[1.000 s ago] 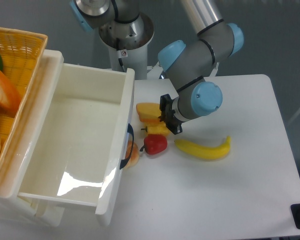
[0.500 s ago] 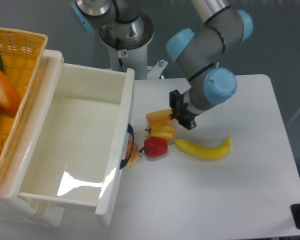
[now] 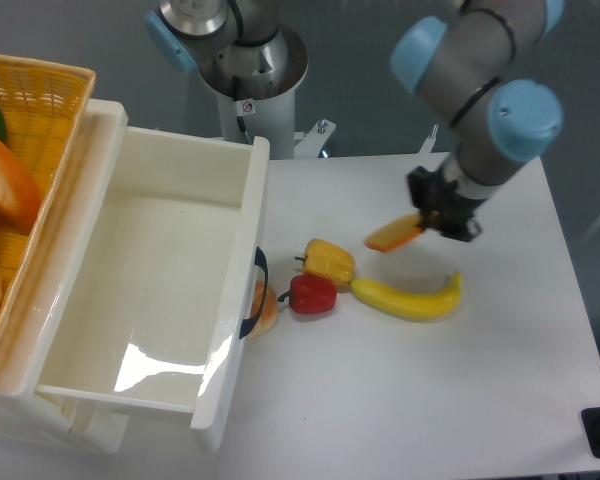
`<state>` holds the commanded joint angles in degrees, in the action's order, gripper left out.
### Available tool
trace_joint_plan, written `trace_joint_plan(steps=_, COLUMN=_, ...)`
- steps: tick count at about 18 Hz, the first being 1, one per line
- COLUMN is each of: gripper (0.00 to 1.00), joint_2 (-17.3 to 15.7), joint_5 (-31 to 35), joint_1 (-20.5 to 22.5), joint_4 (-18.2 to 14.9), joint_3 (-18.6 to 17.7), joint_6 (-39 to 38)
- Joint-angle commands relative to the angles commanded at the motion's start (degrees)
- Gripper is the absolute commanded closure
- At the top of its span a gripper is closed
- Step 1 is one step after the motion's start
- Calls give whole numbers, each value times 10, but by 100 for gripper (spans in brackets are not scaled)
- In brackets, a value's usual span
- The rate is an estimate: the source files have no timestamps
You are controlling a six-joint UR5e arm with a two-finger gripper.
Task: Pick up the bread slice
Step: 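Lift the gripped bread slice up and away from the pepper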
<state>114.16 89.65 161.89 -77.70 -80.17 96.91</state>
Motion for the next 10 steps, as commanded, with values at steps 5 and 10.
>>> trace_joint_plan(steps=5, gripper=100, joint_2=32, joint_5=-2, joint_1=3, joint_4=16, joint_3=53, joint_6=35)
trace_joint_plan(steps=10, gripper=100, joint_2=38, joint_5=4, joint_1=3, joint_4=17, joint_3=69, joint_6=35)
